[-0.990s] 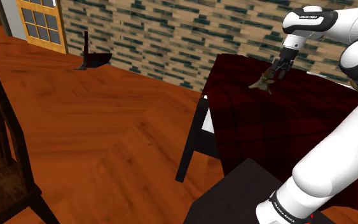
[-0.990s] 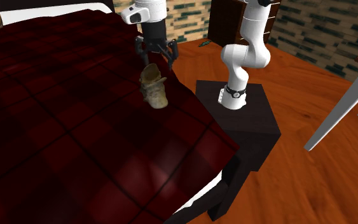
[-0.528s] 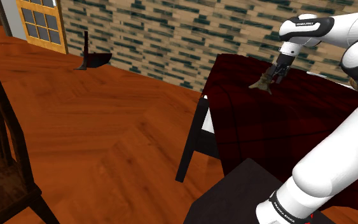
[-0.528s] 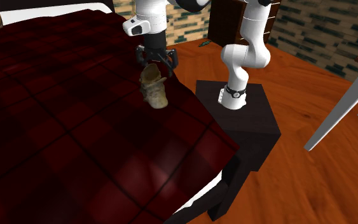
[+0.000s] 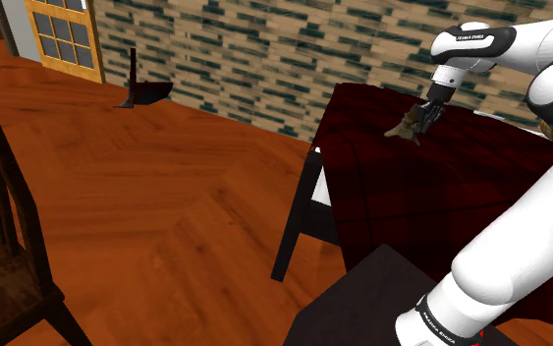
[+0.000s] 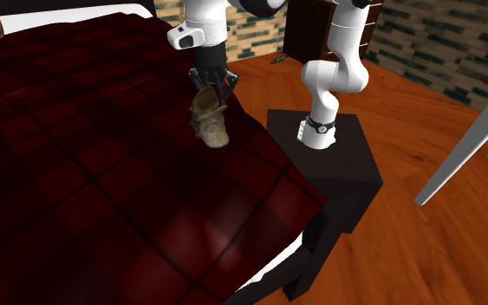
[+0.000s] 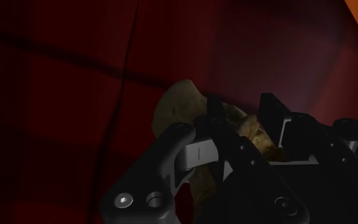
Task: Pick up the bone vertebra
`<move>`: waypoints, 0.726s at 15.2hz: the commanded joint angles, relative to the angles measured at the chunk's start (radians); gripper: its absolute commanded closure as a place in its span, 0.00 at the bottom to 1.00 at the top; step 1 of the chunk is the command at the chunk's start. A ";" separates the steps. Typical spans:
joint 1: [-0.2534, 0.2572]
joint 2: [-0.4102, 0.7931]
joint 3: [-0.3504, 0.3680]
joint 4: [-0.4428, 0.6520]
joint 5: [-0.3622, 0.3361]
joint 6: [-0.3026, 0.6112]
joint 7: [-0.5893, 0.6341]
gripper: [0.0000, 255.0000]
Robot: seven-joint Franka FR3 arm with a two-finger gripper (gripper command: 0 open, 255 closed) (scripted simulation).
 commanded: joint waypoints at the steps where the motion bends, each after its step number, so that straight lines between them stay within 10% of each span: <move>1: 0.000 0.000 0.000 0.000 0.000 0.000 0.000 1.00; 11: -0.003 0.027 -0.004 0.149 0.015 -0.126 -0.010 1.00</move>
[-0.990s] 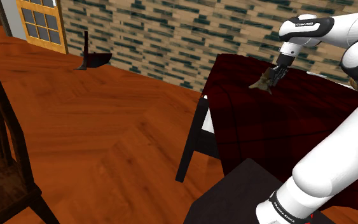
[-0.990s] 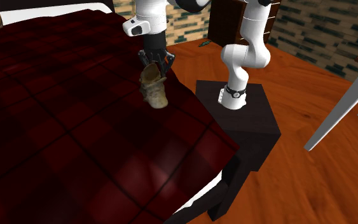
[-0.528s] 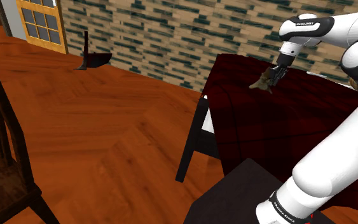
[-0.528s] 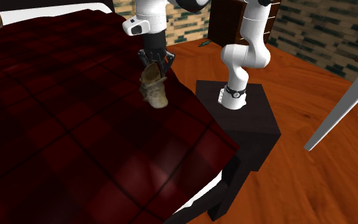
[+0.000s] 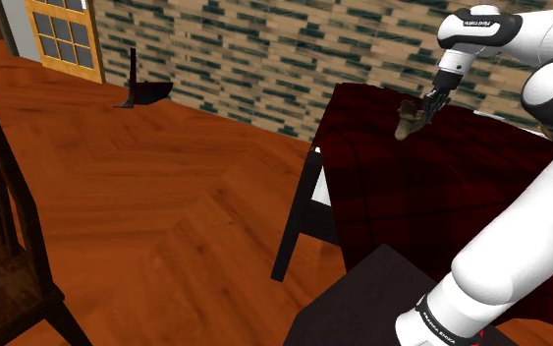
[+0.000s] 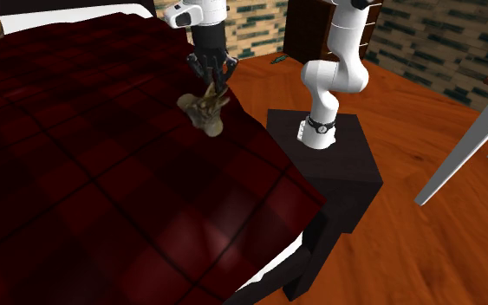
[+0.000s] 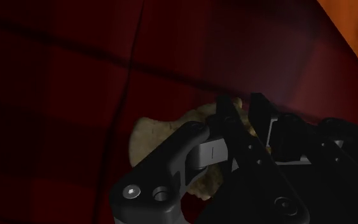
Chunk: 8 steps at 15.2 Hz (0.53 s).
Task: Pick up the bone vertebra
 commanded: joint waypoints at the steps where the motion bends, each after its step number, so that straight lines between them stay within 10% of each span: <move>1: -0.002 0.009 -0.002 0.037 0.005 -0.029 -0.005 1.00; 8: -0.010 0.040 -0.009 0.141 0.021 -0.107 -0.017 1.00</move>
